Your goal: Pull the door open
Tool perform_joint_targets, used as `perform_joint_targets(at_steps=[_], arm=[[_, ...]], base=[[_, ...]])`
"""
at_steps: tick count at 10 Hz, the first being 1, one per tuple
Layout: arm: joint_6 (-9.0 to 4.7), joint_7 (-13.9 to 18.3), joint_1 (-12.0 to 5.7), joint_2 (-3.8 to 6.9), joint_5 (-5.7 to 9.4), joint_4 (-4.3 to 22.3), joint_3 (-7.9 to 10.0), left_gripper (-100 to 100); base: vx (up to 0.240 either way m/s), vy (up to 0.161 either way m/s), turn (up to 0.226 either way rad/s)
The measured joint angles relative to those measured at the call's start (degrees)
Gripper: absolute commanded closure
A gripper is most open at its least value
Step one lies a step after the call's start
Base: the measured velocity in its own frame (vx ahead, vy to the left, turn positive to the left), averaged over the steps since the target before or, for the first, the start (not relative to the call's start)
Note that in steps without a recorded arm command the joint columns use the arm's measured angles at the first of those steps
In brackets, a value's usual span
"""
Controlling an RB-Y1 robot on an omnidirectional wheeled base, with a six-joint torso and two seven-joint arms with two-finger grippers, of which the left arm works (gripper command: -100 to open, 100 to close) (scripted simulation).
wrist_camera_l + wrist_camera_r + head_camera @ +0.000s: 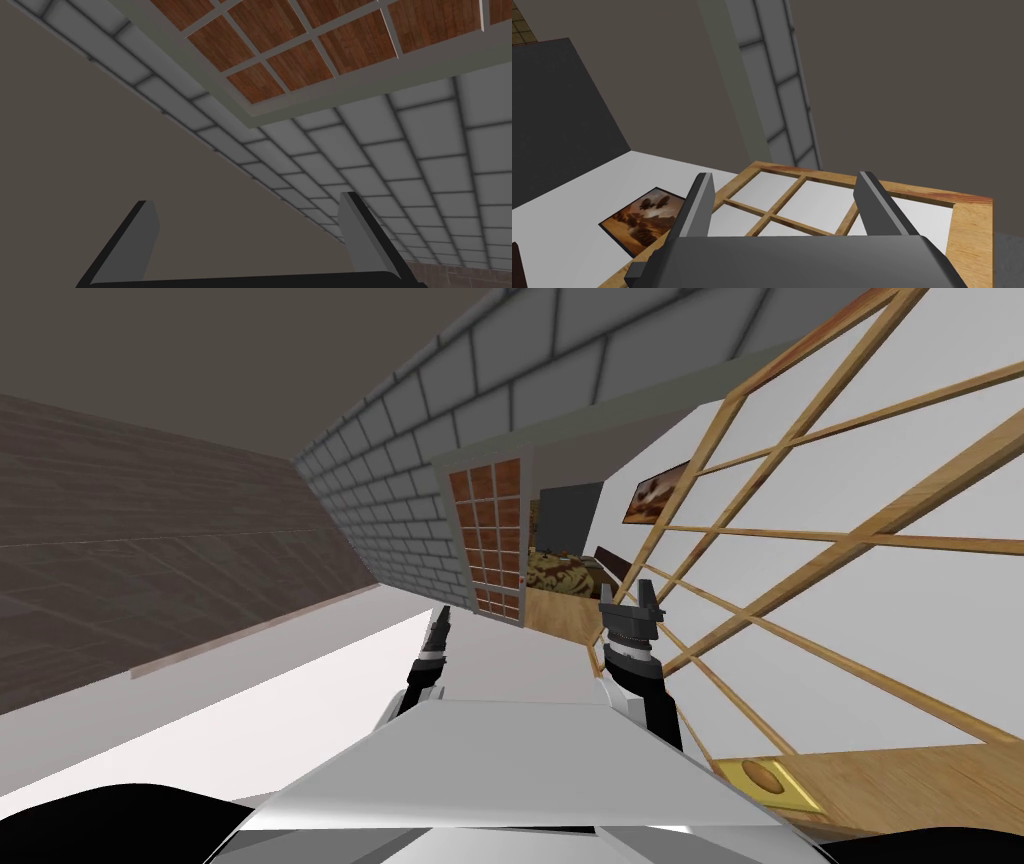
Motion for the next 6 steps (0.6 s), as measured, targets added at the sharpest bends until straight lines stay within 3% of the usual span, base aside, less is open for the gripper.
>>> perform_joint_targets(at_steps=[3,6], arm=[[-0.43,-3.7,-1.15,0.47,-0.52,3.2,0.53,-100],[-1.94,-7.5,-2.03,0.89,-1.0,7.3,1.12,-100]], base=[[0.104,-0.043,-0.077],[0.101,-0.045,-0.078]])
